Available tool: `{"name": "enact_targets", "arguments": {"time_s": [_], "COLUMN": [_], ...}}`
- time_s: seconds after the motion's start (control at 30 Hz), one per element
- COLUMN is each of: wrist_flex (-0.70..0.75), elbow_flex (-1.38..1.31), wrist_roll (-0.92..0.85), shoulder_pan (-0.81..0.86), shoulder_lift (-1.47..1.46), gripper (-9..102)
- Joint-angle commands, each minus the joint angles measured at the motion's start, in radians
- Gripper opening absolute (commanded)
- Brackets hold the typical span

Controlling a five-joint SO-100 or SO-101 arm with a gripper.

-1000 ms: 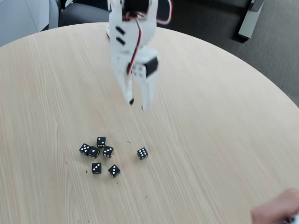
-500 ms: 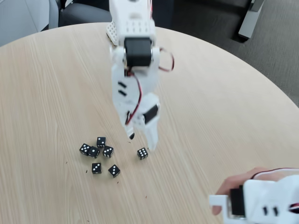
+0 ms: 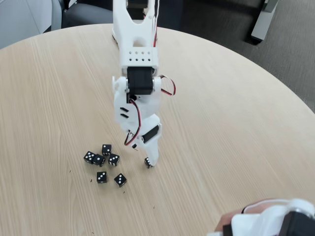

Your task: Pick up the dice with number 6

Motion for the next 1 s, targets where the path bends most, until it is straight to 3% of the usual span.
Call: {"name": "enact_targets", "arguments": {"time_s": [0.0, 0.57, 0.97], "wrist_flex": [0.003, 0.003, 0.005], "elbow_flex": [-0.023, -0.021, -0.021], "wrist_roll": [-0.006, 0.069, 0.083], "shoulder_pan": [-0.009, -0.144, -0.058], "shoulder_lift": [0.011, 0.009, 0.011], "gripper": [25, 25, 26]}}
